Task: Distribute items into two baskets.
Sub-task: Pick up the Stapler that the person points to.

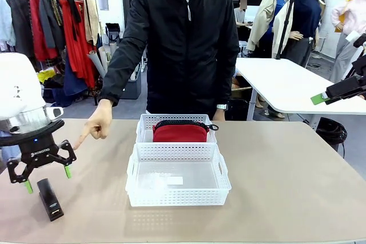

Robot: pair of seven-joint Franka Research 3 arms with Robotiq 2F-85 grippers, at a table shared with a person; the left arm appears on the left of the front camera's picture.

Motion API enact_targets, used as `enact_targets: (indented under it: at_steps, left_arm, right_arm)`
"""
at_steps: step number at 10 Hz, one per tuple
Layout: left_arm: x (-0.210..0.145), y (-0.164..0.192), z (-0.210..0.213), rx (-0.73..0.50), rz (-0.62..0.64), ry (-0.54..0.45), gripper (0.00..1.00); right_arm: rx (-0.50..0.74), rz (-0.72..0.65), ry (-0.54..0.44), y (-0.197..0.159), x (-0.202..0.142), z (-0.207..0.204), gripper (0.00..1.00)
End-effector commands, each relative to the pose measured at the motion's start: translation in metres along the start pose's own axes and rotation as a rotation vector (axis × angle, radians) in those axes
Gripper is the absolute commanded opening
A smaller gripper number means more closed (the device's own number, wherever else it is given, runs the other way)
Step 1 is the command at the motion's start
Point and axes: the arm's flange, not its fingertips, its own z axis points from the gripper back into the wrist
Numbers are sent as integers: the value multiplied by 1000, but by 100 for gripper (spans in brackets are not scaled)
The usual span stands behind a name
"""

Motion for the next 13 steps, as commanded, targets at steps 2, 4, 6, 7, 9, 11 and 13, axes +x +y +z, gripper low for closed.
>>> enact_targets:
  at_steps: [2, 4, 6, 7, 9, 11, 13]
  left_arm:
    - [4, -5, -21, 37, 37, -25, 100]
    - [4, -7, -28, 24, 28, -13, 100]
    - [6, -3, -19, 15, 13, -1, 100]
    - [6, -3, -19, 15, 13, -1, 100]
    - [6, -3, -19, 15, 13, -1, 100]
    - [6, -3, -19, 15, 13, -1, 100]
    - [4, -6, -24, 10, 14, 6, 100]
  right_arm:
    - [1, -1, -2, 0, 0, 0, 100]
    - [1, -1, -2, 0, 0, 0, 100]
    - [1, -1, -2, 0, 0, 0, 100]
    - [1, -1, -2, 0, 0, 0, 100]
    - [1, -1, -2, 0, 0, 0, 100]
    - [1, -1, -2, 0, 0, 0, 100]
    - [1, -1, -2, 0, 0, 0, 100]
